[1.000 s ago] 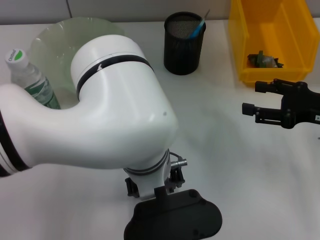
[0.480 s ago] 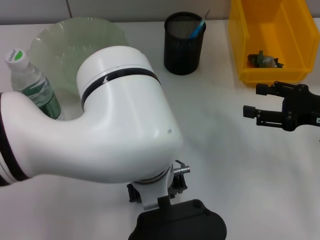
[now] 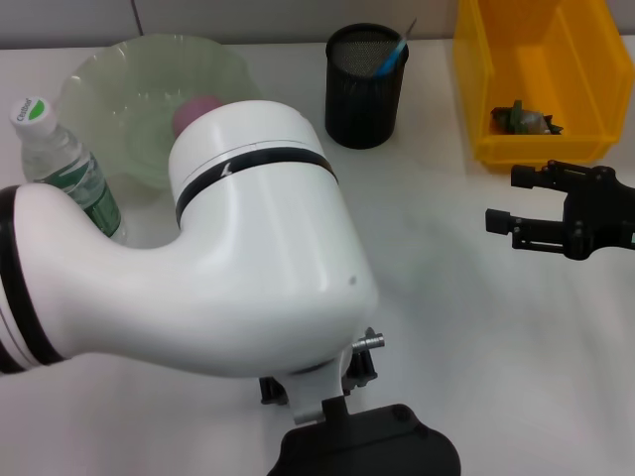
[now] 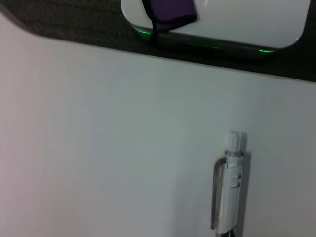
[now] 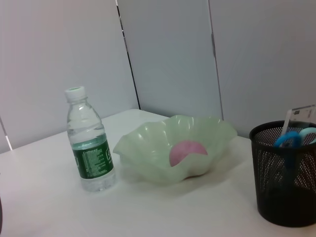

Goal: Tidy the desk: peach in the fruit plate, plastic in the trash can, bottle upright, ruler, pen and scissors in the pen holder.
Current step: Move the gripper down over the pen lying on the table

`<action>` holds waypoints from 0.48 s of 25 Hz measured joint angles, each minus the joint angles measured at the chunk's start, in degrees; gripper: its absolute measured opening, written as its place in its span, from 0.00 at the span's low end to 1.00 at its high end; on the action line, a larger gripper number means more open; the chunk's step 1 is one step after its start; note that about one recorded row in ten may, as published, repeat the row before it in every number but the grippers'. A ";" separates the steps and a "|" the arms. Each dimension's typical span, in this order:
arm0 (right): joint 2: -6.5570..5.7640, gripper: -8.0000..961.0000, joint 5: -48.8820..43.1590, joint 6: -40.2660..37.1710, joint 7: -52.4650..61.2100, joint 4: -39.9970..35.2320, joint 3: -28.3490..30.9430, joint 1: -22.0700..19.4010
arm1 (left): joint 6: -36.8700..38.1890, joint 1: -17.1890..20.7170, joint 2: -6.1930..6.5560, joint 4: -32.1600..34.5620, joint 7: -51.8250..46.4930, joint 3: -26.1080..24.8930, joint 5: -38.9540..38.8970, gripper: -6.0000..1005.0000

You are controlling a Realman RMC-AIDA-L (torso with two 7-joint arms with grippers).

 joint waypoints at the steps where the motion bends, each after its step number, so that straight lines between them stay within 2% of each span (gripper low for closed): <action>1: 0.00 0.81 0.00 0.00 0.00 0.00 0.00 0.00 | 0.00 0.00 0.00 0.00 0.00 0.00 0.00 0.43; 8: 0.05 0.81 -0.05 -0.07 0.02 -0.16 0.00 0.01 | -0.09 -0.13 0.00 0.30 -0.31 0.57 0.26 0.41; 12: 0.05 0.81 -0.07 -0.07 0.31 -0.58 0.00 -0.03 | -0.09 -0.22 0.00 0.30 -0.32 0.43 0.22 0.37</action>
